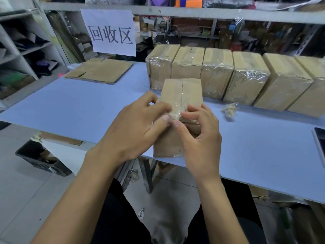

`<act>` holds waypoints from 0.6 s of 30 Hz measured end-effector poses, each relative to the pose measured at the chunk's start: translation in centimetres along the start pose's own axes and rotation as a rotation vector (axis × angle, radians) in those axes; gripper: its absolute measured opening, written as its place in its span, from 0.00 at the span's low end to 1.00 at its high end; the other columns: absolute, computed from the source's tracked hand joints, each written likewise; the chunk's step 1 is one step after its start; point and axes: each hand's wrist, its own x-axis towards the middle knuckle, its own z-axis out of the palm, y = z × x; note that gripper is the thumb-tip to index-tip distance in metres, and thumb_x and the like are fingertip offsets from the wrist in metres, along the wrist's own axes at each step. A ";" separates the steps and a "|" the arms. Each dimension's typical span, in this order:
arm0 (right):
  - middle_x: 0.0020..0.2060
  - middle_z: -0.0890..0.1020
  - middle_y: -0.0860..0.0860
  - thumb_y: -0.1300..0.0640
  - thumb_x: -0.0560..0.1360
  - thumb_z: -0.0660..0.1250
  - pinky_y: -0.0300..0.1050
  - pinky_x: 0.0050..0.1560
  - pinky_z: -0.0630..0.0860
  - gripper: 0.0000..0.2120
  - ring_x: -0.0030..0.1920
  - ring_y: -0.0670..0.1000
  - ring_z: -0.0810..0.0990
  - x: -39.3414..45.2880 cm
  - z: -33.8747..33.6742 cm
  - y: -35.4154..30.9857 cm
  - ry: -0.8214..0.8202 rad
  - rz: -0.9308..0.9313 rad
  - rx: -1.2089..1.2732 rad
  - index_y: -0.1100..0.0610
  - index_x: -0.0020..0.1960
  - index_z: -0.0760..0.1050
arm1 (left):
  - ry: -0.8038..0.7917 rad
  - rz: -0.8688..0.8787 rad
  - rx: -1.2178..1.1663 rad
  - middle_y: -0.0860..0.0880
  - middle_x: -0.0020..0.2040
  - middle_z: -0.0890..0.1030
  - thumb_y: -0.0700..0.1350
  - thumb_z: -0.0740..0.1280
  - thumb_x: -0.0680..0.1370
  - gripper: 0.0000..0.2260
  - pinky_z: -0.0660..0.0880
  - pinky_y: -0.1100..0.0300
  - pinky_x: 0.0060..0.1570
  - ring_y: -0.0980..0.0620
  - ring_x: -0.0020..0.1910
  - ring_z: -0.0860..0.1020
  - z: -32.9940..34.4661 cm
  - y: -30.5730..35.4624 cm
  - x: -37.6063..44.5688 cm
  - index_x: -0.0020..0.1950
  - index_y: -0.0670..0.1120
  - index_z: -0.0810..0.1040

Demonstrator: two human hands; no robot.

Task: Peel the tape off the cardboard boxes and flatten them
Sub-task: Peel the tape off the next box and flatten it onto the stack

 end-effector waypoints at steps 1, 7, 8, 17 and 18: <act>0.58 0.78 0.37 0.54 0.74 0.76 0.39 0.68 0.68 0.07 0.73 0.43 0.66 0.1 -0.1 0.0 -0.020 0.002 0.005 0.48 0.48 0.79 | -0.004 0.002 0.014 0.56 0.53 0.72 0.63 0.58 0.78 0.19 0.75 0.53 0.46 0.54 0.47 0.75 0.0 -0.2 0.0 0.60 0.55 0.79; 0.59 0.78 0.37 0.54 0.73 0.77 0.38 0.68 0.67 0.09 0.73 0.46 0.65 0.3 -0.3 0.2 -0.070 -0.009 0.017 0.48 0.51 0.79 | 0.063 0.119 -0.075 0.54 0.42 0.77 0.55 0.69 0.77 0.13 0.72 0.52 0.38 0.53 0.40 0.75 0.2 -1.5 0.9 0.49 0.47 0.86; 0.59 0.78 0.36 0.54 0.73 0.77 0.40 0.68 0.67 0.10 0.73 0.45 0.65 0.3 -0.3 0.2 -0.069 -0.014 0.015 0.47 0.51 0.79 | 0.068 0.115 -0.102 0.54 0.40 0.77 0.56 0.69 0.77 0.14 0.72 0.52 0.37 0.52 0.39 0.76 0.1 -1.6 1.1 0.47 0.47 0.86; 0.57 0.79 0.37 0.57 0.74 0.74 0.35 0.68 0.64 0.11 0.74 0.47 0.65 -0.3 0.6 0.0 0.002 -0.105 -0.017 0.44 0.50 0.76 | 0.188 -0.029 -0.251 0.47 0.42 0.82 0.53 0.68 0.77 0.14 0.73 0.48 0.45 0.48 0.45 0.81 0.7 -2.3 0.8 0.47 0.44 0.86; 0.57 0.80 0.43 0.58 0.74 0.74 0.31 0.67 0.62 0.08 0.73 0.49 0.65 -0.3 0.7 0.0 0.003 -0.114 -0.034 0.48 0.49 0.78 | 0.193 -0.058 -0.263 0.47 0.42 0.82 0.52 0.68 0.77 0.13 0.74 0.48 0.46 0.49 0.45 0.80 0.7 -2.4 0.6 0.48 0.44 0.86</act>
